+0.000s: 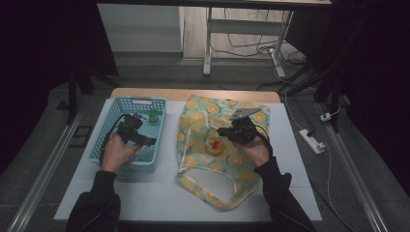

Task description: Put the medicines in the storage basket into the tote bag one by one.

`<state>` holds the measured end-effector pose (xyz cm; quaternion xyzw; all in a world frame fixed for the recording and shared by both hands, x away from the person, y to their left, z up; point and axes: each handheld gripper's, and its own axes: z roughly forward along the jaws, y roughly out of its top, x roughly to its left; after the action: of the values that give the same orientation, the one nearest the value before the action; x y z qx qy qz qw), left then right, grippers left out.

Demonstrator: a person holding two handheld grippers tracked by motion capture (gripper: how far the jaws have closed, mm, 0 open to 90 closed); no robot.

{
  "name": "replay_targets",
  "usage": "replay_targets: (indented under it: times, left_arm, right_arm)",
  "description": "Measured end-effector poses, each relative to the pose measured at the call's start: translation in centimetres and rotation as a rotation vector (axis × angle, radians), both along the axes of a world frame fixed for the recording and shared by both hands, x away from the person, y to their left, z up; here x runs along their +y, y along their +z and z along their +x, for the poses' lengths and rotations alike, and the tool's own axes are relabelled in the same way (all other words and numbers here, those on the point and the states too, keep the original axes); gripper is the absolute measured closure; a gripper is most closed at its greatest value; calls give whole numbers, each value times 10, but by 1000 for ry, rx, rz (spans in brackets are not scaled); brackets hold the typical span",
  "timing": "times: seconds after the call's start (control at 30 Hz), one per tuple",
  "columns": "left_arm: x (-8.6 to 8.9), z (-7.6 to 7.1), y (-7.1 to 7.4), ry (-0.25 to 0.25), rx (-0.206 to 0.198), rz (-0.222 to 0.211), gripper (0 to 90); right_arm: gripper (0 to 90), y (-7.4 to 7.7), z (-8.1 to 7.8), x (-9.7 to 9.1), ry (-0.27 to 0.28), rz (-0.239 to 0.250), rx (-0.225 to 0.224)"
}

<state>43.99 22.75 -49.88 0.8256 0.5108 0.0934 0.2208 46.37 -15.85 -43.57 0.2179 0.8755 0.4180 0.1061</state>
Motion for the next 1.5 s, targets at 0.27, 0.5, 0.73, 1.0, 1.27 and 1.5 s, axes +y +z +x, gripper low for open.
replay_targets:
  times: [0.27, 0.5, 0.73, 1.0, 1.27, 1.5]
  left_arm:
    - [-3, 6, -9, 24, 79, 72, 88]
    - [-6, 8, -13, 16, 122, 105, 341]
    - [-3, 9, -13, 16, 132, 72, 514]
    - [-3, 9, -13, 13, 134, 63, 618]
    - [-1, 5, 2, 47, 58, 22, 764]
    - [2, 7, -2, 45, 96, -5, 768]
  right_arm:
    - [900, 0, 0, 1, 0, -1, 1]
    - [900, 0, 0, 0, 2, -1, 0]
    - [900, 0, 0, 0, 1, 0, -2]
    - [900, 0, 0, 0, 0, -2, 0]
    - [900, 1, 0, 0, 1, 3, -4]
    - [900, 1, -1, 0, 5, 0, -4]
